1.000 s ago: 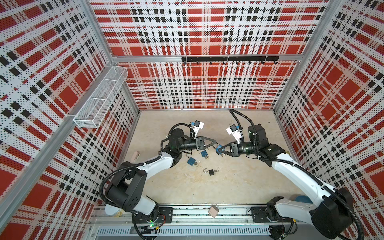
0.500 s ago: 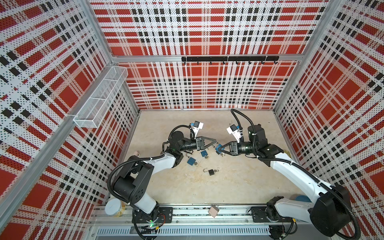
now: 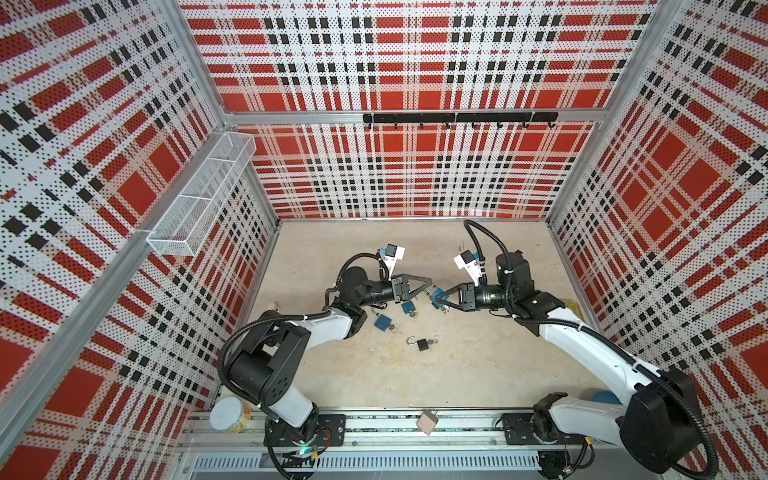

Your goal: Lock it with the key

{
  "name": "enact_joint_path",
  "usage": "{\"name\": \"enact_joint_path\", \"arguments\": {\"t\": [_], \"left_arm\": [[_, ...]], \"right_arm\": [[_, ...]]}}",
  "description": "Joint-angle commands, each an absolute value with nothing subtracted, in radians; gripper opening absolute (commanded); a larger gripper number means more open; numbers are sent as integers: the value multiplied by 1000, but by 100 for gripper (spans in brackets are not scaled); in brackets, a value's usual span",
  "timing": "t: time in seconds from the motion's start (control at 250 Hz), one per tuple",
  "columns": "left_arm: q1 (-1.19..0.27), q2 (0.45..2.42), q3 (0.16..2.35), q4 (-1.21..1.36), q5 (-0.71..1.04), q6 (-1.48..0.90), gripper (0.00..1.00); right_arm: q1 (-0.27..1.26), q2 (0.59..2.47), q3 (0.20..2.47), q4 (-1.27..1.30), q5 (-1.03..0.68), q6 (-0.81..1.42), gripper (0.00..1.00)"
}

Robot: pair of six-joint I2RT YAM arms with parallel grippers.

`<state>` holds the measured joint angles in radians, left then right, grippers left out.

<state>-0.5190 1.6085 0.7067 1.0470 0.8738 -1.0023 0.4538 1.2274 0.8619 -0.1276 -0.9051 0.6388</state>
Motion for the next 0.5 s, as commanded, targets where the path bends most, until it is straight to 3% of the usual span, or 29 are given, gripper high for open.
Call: {"name": "enact_joint_path", "arguments": {"t": [0.0, 0.496], "left_arm": [[-540, 1648, 674, 889, 775, -933, 0], [-566, 1573, 670, 748, 725, -830, 0]], "right_arm": [[486, 1189, 904, 163, -1101, 672, 0], [485, 1198, 883, 288, -1105, 757, 0]]}}
